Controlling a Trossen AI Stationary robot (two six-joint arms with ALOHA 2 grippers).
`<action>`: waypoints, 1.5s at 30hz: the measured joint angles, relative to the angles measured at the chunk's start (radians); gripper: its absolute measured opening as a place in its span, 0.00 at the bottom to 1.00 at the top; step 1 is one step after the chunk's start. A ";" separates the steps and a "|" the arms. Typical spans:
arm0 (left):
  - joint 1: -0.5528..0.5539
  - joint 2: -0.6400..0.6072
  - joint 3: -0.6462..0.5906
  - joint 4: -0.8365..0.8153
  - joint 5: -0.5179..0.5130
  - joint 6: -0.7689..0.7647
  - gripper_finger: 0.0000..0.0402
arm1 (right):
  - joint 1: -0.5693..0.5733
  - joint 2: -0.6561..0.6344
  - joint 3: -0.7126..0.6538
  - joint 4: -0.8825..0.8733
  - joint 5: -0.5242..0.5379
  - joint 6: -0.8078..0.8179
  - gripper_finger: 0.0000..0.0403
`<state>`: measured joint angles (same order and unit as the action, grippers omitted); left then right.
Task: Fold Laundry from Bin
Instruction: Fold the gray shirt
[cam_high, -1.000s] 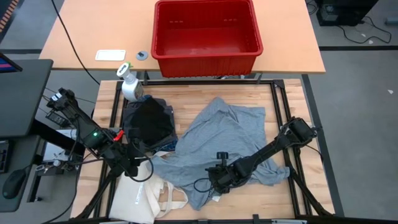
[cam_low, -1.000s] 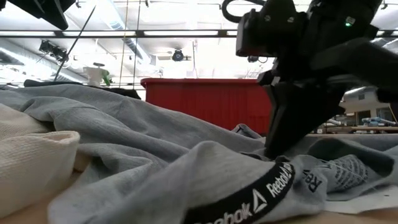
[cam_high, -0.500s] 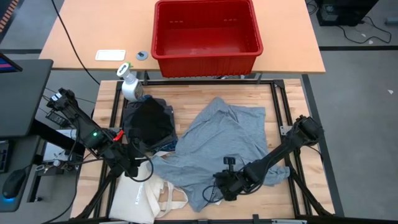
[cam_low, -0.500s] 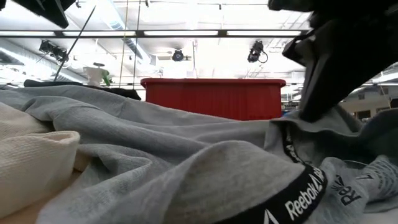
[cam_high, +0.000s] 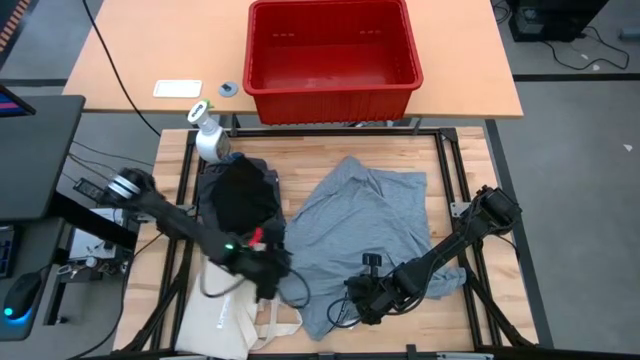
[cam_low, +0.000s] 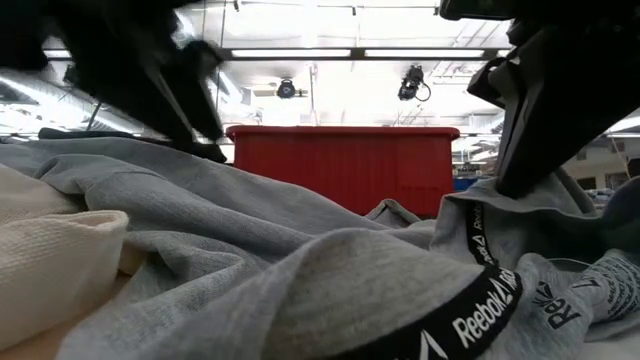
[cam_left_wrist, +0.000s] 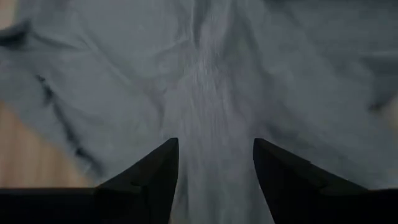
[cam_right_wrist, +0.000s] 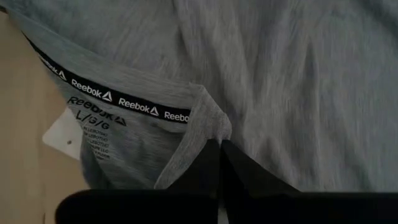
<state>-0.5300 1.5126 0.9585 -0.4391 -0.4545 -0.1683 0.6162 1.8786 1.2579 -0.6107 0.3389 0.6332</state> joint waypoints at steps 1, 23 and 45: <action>0.014 0.044 0.000 0.037 0.003 0.018 0.52 | 0.000 0.000 0.000 -0.002 0.000 0.003 0.03; 0.190 0.331 0.006 0.132 0.101 -0.028 0.52 | 0.189 0.000 0.000 -0.093 -0.448 0.459 0.03; 0.161 0.117 -0.008 0.067 0.201 0.060 0.52 | 0.426 -0.042 0.000 0.083 -0.397 1.054 0.11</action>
<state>-0.3687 1.6301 0.9508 -0.3720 -0.2533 -0.1078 1.0421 1.8370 1.2583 -0.5282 -0.0577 1.6874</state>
